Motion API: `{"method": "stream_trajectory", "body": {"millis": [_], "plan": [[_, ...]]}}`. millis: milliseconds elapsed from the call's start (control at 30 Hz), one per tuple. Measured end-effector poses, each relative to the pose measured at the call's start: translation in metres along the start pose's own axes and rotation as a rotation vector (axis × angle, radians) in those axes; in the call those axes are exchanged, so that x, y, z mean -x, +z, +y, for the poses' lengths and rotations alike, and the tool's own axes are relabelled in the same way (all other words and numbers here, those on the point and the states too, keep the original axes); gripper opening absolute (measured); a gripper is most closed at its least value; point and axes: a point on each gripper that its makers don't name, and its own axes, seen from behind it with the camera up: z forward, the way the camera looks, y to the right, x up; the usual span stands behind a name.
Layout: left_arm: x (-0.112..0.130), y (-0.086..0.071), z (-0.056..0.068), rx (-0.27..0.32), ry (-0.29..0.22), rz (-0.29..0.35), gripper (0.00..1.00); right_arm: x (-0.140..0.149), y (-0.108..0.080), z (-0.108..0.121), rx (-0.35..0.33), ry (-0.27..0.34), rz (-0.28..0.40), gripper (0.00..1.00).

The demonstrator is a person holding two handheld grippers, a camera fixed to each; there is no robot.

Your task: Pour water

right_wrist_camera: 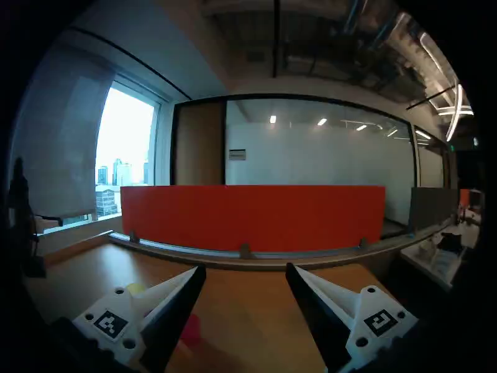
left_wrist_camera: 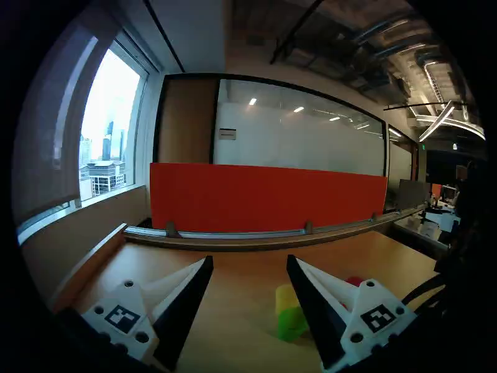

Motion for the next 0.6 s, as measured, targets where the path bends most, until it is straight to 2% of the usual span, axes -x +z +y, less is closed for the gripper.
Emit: {"method": "stream_trajectory", "body": {"millis": [267, 600], "plan": [[-0.010, 0.001, 0.011, 0.076, -0.021, 0.019, 0.87, -0.008, 0.000, -0.019, -0.097, -0.003, 0.000, 0.99], [-0.017, -0.001, 0.041, 0.235, -0.022, 0.011, 0.87, -0.012, -0.006, -0.061, -0.277, -0.040, -0.007, 0.99]]}}
